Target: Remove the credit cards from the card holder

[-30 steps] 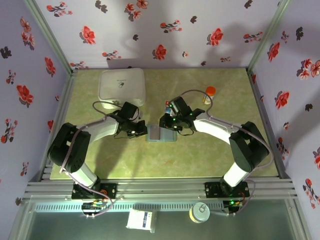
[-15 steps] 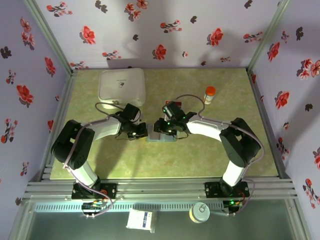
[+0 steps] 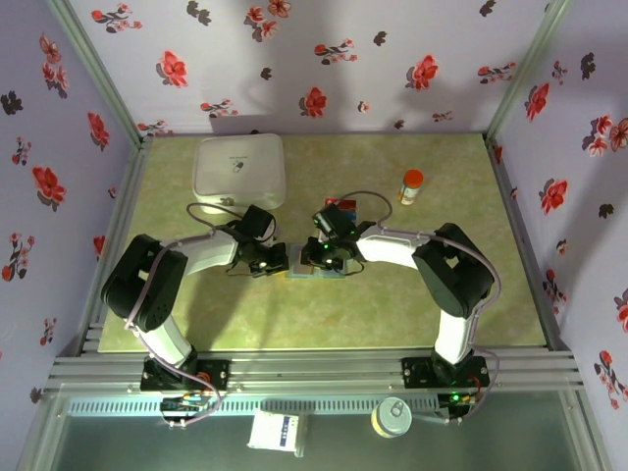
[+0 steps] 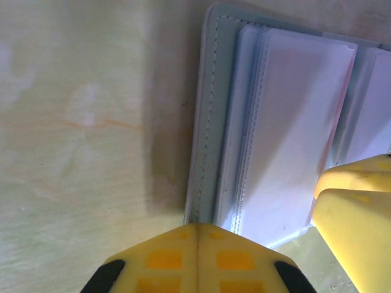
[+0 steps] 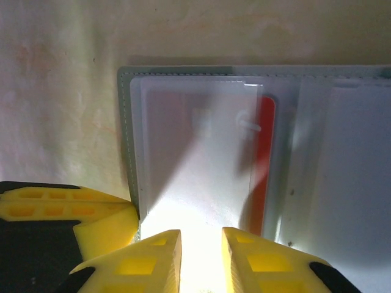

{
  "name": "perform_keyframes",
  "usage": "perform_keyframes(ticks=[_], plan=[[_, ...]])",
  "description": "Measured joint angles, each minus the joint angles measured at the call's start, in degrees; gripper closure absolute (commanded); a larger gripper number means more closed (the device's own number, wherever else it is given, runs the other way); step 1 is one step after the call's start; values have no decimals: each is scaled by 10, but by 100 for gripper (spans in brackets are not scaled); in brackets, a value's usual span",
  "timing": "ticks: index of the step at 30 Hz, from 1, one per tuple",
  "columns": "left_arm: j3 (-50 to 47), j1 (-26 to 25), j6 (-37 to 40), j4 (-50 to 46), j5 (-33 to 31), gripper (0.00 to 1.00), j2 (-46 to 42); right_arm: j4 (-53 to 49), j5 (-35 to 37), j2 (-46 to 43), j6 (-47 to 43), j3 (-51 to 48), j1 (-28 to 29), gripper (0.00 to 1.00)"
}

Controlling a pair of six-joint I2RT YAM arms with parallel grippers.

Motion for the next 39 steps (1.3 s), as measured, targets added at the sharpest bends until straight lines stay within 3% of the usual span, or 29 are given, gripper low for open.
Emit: perform_keyframes(ticks=[13,30,39], plan=[[0,0,0,0,-2,100,0,-24,24,0,-2,1,0,73],[1,0,-8,-6,-10,100,-36,-29,35,-2,-5,-6,0,91],[3,-3,-47,25,1,87,-52,-10,34,-5,-6,-20,0,96]])
